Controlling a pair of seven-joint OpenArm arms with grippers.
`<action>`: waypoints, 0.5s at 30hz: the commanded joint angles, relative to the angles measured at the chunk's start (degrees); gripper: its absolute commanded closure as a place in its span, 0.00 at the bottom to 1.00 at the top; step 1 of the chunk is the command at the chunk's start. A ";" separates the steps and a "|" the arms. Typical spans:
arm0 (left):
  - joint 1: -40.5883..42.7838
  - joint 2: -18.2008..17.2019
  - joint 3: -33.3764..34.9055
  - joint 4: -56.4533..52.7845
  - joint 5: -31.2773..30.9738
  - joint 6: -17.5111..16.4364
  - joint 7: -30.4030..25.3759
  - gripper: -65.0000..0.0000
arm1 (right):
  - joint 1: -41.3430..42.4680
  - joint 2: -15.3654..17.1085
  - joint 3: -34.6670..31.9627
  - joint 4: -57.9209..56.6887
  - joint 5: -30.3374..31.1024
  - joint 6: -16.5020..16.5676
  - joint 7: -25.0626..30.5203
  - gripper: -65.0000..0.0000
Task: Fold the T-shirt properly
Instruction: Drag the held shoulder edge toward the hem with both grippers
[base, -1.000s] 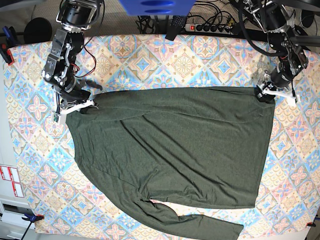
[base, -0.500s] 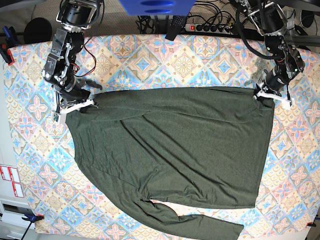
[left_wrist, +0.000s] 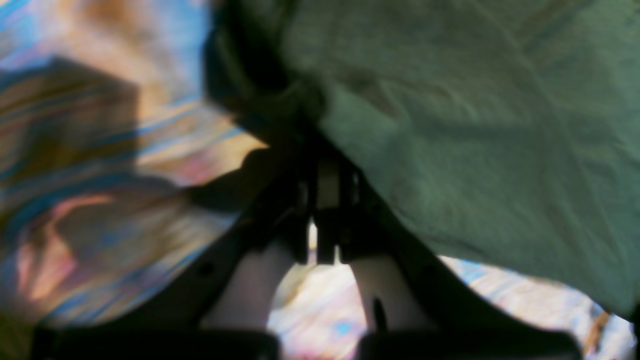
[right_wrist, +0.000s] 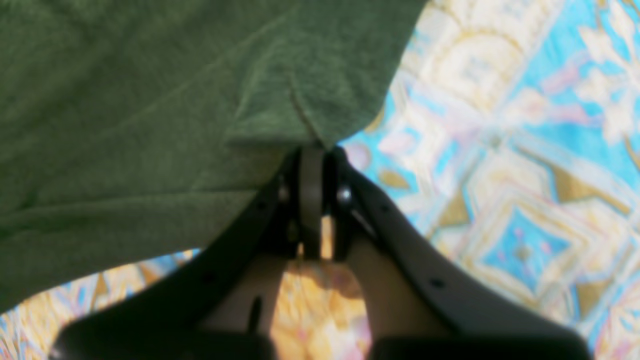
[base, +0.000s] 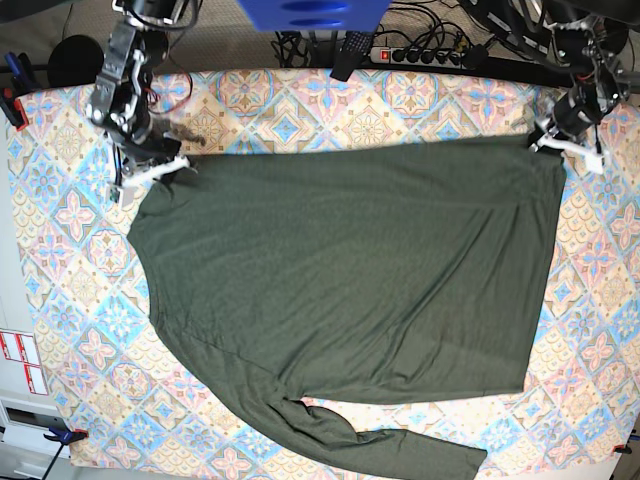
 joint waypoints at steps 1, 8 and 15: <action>0.98 -0.67 -0.29 2.41 -0.48 -0.30 -0.55 1.00 | -0.44 0.65 0.28 2.21 0.19 0.00 1.10 0.98; 5.46 -0.40 -0.29 7.77 -0.57 -0.30 -0.37 1.00 | -5.71 0.73 0.28 8.89 0.19 0.00 1.10 0.98; 3.61 -0.40 -1.26 9.79 -0.66 -0.30 -0.64 1.00 | -6.59 0.65 0.28 9.42 0.19 0.00 1.10 0.98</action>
